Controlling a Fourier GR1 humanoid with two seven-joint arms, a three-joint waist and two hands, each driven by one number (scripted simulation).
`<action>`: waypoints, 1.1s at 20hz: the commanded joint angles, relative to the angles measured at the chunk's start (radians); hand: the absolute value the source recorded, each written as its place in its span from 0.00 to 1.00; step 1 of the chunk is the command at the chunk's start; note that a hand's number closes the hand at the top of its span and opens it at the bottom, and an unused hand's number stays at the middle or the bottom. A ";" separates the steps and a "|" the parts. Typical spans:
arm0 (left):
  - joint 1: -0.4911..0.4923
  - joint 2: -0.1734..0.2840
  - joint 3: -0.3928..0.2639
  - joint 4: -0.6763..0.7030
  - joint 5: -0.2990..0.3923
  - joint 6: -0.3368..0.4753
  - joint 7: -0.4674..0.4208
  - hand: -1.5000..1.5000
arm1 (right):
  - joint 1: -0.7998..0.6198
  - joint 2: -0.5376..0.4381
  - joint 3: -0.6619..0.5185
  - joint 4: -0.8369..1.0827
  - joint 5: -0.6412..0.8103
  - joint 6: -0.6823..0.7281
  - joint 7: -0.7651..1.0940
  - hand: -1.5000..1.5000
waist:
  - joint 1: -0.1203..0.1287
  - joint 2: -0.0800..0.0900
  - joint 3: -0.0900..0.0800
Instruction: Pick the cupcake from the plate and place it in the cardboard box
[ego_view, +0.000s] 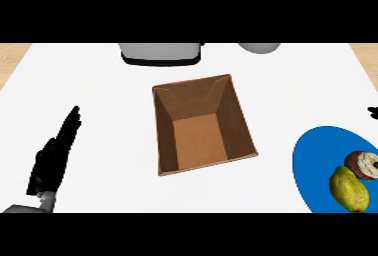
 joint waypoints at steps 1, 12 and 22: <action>-0.008 -0.010 0.035 0.035 -0.013 -0.033 -0.013 0.50 | 0.035 0.048 -0.001 -0.027 0.066 0.026 0.004 0.00 | -0.012 -0.002 -0.001; 0.041 -0.067 0.045 -0.061 -0.078 -0.035 0.050 0.50 | 0.022 0.154 -0.025 0.154 0.262 -0.055 -0.040 0.00 | 0.000 -0.001 0.000; 0.060 -0.129 0.089 -0.013 -0.137 -0.077 -0.010 0.50 | 0.017 0.220 -0.094 0.096 0.338 0.007 -0.028 0.00 | -0.009 -0.002 -0.001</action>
